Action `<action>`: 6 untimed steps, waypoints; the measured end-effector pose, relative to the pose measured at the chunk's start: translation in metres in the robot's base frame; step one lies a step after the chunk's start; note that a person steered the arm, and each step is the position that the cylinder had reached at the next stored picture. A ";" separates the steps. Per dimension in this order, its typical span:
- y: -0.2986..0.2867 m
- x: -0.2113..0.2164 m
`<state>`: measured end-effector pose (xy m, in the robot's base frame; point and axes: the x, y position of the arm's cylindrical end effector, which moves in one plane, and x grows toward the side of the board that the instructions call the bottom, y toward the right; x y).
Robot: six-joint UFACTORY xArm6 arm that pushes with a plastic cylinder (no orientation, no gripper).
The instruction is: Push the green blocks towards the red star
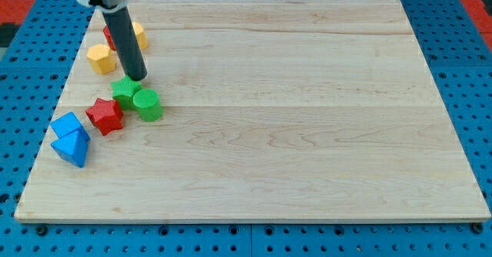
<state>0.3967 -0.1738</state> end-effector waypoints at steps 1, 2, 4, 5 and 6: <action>-0.006 0.025; -0.001 0.015; 0.062 0.034; 0.011 0.054; -0.001 0.056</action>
